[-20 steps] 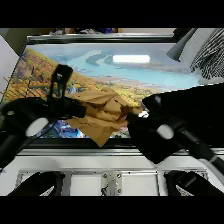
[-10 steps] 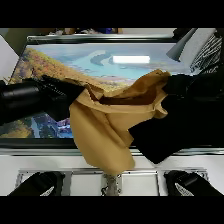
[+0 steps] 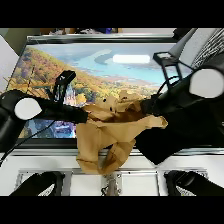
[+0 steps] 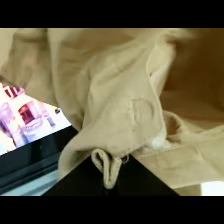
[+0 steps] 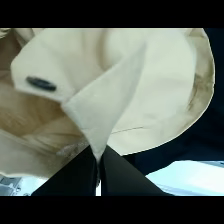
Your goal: Fold the clothes and pants, and hang the long-sleeved shirts on hangers.
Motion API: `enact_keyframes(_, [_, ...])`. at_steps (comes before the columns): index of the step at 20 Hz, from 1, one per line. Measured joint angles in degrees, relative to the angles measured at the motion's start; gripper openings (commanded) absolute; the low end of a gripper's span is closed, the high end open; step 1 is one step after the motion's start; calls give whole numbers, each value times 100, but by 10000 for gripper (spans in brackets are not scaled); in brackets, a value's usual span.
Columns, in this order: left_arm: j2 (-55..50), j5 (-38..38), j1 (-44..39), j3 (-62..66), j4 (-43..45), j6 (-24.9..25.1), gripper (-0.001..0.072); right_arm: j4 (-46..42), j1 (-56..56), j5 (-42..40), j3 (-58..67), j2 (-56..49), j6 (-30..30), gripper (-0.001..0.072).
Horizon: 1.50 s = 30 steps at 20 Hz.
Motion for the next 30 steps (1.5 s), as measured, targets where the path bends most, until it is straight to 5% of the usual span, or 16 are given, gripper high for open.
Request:
enact_keyframes(7, [-297,-619,769,-369,-1429,876,17,-50,168,-52,-232,-470,125,18])
enact_keyframes(8, [-234,-678,752,-380,-1473,935,211,-50,179,-52,-238,-490,129,18])
enact_keyframes(9, [-157,-741,715,-387,-1519,1012,611,-57,188,-52,-245,-501,140,17])
enact_keyframes(10, [-68,-813,669,-396,-1569,1075,720,-55,192,-52,-249,-511,142,18])
enact_keyframes(14, [313,-807,745,-402,-1635,1226,720,-57,199,-52,-254,-531,144,18])
enact_keyframes(18, [710,-396,1690,-402,-1434,1274,720,-55,199,-55,-254,-535,144,18])
enact_keyframes(24, [809,787,3504,-402,490,1305,720,-55,199,-55,-254,-535,144,18])
enact_keyframes(30, [-409,1947,4306,-404,2153,1322,720,-55,199,-55,-254,-535,144,18])
